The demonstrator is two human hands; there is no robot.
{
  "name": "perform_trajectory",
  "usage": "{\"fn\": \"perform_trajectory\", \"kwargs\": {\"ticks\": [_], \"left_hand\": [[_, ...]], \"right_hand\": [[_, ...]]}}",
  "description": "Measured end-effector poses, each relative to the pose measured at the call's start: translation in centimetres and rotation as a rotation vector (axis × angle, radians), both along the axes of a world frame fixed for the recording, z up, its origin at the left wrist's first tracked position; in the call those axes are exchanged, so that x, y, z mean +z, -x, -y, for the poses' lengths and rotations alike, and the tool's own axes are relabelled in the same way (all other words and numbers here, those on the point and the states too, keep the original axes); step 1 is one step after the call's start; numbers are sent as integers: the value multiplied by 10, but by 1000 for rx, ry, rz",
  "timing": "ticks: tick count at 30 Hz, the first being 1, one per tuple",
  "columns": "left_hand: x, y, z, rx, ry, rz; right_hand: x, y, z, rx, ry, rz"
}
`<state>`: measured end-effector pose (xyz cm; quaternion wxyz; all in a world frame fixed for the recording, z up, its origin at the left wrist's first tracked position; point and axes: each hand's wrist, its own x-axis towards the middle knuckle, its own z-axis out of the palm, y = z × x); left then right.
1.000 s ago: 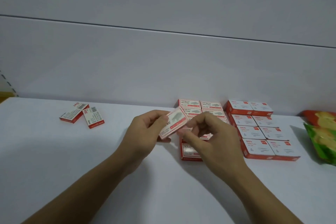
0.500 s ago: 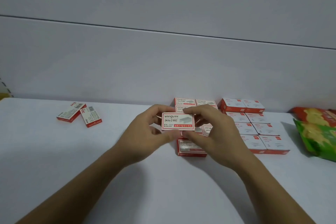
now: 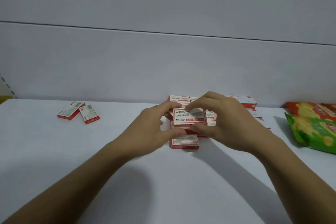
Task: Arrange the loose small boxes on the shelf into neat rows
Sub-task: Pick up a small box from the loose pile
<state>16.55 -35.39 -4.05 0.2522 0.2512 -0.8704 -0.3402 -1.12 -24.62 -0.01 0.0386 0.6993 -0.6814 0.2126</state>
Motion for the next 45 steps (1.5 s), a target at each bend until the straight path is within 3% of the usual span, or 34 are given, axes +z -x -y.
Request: {"fn": "perform_trajectory", "kwargs": {"ticks": [4, 12, 32, 39, 45], "left_hand": [[0, 5, -5, 44, 244, 237], [0, 19, -31, 71, 516, 407], [-21, 41, -62, 307, 398, 555], [-9, 31, -57, 428, 535, 517], [-4, -8, -44, 541, 507, 521]], "right_hand": [[-17, 28, -28, -87, -12, 4], [-44, 46, -35, -96, -135, -78], [-74, 42, -32, -108, -46, -145], [-52, 32, -19, -16, -30, -134], [-39, -3, 13, 76, -19, -93]]}}
